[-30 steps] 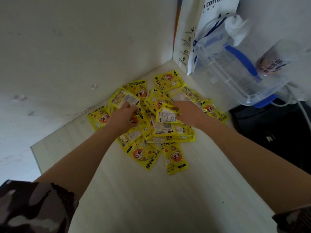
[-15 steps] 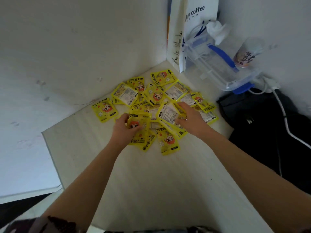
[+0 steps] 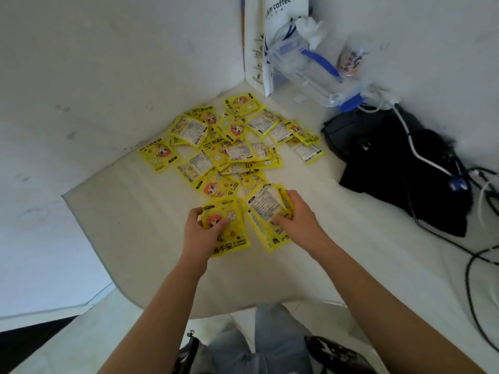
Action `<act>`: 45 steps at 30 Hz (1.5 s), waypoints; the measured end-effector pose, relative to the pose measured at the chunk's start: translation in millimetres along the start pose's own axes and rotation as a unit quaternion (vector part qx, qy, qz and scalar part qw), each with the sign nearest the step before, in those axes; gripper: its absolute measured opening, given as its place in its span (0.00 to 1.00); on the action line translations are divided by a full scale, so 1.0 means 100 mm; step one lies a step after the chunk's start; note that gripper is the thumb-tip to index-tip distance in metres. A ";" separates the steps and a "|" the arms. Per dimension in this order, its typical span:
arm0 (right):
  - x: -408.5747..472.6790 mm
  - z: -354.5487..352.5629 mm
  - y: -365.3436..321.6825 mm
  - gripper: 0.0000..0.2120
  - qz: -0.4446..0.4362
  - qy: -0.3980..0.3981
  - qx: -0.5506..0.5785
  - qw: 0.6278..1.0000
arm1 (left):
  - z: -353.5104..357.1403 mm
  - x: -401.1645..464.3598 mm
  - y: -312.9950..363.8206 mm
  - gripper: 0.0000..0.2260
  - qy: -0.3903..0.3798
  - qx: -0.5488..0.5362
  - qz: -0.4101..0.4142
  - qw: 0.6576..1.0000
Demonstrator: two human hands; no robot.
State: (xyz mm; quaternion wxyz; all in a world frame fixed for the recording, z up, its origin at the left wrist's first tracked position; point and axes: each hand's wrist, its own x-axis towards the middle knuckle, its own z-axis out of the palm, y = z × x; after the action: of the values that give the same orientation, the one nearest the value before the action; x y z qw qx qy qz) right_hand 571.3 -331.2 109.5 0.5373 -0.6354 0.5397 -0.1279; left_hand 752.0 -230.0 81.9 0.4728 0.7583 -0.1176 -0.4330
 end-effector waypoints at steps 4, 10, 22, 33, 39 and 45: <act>-0.49 0.26 0.18 0.24 0.026 0.051 0.015 0.998 | -0.18 -0.27 -0.21 0.25 -0.043 0.005 0.004 0.999; -1.32 0.61 0.49 0.21 0.076 0.142 0.001 0.987 | -0.42 -0.72 -0.48 0.25 -0.123 0.035 0.000 0.992; -2.77 0.66 1.25 0.19 0.189 0.278 0.073 0.939 | -0.10 -1.60 -1.02 0.28 -0.244 0.134 0.016 0.960; -4.32 0.50 2.18 0.15 0.211 0.371 0.131 0.895 | 0.35 -2.93 -1.83 0.22 -0.303 0.192 0.043 0.932; -5.32 0.29 2.73 0.15 0.238 0.418 0.157 0.863 | 0.69 -3.82 -2.38 0.22 -0.335 0.204 0.042 0.919; -5.99 -0.04 3.26 0.12 0.265 0.452 0.180 0.832 | 1.21 -4.53 -2.76 0.21 -0.372 0.209 0.038 0.903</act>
State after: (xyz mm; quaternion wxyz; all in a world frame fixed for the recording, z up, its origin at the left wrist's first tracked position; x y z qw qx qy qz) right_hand 158.9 211.7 93.8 0.3522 -0.2309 0.8375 -0.3482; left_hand 324.9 106.3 81.4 0.2409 0.6185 -0.4015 -0.6310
